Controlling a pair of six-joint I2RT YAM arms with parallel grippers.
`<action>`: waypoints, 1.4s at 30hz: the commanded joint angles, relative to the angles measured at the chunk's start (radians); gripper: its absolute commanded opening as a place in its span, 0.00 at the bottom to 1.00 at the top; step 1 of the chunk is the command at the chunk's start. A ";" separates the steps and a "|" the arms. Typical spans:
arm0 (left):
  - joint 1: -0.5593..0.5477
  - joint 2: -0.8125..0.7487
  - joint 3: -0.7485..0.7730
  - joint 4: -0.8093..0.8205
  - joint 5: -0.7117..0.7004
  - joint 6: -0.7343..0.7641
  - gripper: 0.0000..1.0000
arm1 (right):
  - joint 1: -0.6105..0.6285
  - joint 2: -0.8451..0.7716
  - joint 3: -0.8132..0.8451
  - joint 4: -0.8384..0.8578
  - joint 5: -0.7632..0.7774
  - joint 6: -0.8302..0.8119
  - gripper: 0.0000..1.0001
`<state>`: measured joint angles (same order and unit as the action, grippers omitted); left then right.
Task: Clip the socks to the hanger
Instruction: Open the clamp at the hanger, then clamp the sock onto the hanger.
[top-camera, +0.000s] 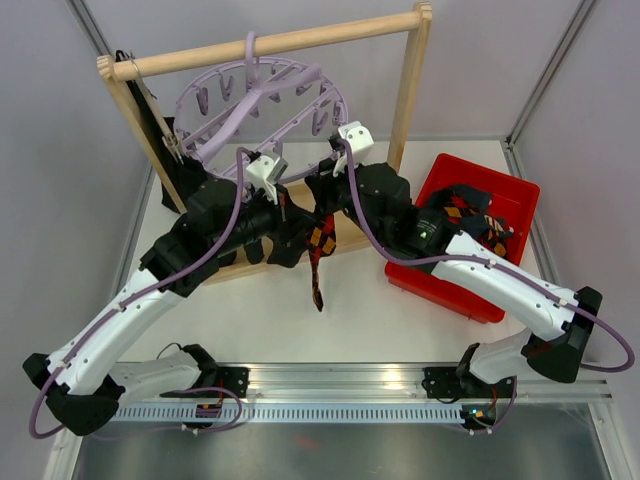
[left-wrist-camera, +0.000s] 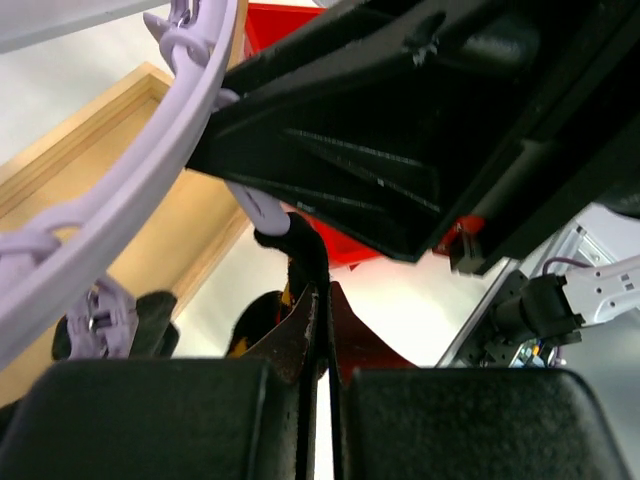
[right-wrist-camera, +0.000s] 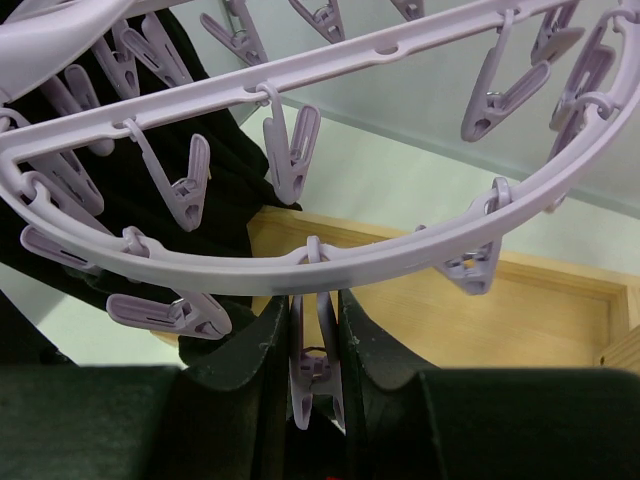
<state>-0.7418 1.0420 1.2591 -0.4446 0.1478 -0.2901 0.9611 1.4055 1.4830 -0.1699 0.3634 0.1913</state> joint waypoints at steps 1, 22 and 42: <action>-0.002 0.026 -0.001 0.095 -0.022 -0.040 0.02 | 0.004 0.012 0.060 -0.013 0.104 0.069 0.00; -0.002 -0.005 -0.043 0.130 -0.079 -0.052 0.02 | 0.016 0.018 0.060 -0.010 0.143 0.069 0.00; -0.002 -0.050 -0.061 0.168 -0.125 -0.066 0.02 | 0.030 0.026 0.051 0.000 0.192 0.046 0.00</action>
<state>-0.7418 1.0035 1.1980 -0.3328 0.0433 -0.3264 0.9928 1.4246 1.5028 -0.1955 0.4812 0.2283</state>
